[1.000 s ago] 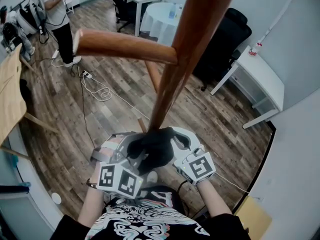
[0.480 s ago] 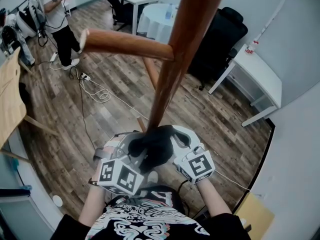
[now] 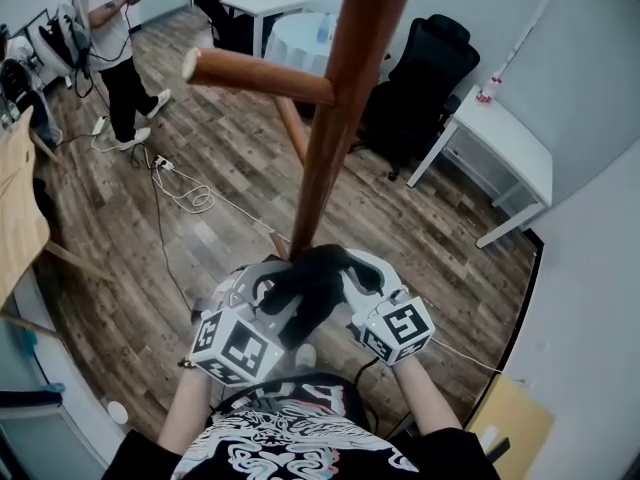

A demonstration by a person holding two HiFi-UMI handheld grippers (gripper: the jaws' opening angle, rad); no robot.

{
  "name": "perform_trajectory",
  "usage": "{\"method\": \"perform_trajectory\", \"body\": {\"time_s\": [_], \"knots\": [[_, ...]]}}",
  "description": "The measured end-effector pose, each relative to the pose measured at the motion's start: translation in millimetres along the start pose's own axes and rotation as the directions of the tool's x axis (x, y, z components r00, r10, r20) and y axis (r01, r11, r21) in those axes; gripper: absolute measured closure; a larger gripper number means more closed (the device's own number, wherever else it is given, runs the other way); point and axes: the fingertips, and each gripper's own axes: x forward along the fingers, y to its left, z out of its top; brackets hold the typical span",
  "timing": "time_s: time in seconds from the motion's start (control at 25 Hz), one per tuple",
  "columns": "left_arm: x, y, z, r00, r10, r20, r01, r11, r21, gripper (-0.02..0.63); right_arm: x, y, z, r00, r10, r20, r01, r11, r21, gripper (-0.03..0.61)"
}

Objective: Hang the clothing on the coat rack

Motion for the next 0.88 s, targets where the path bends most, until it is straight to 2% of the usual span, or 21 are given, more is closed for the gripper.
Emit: {"method": "perform_trajectory", "body": {"time_s": [0.24,0.36,0.48,0.88], "knots": [[-5.4,-7.6,4.3,1.000,-0.013,0.019,0.013,1.000,-0.011,0.528,-19.8,3.2,2.4,0.999,-0.045,0.003,0.044,0.999,0.004,0.503],[-10.7,-9.2,9.8,0.998,-0.016,0.059,0.019,0.998,-0.054,0.450,-28.4,6.6,3.2,0.998,-0.065,0.005,0.065,0.998,0.003,0.503],[-17.2,-6.3,10.7,0.996,0.000,0.088,0.009,0.995,-0.095,0.399,-33.3,12.8,3.7,0.997,-0.078,0.008,0.078,0.997,-0.003,0.503],[-36.5,-8.0,13.0,0.993,0.050,0.110,-0.038,0.993,-0.112,0.396,-57.2,27.7,19.7,0.983,-0.163,0.081,0.167,0.985,-0.050,0.503]]}}
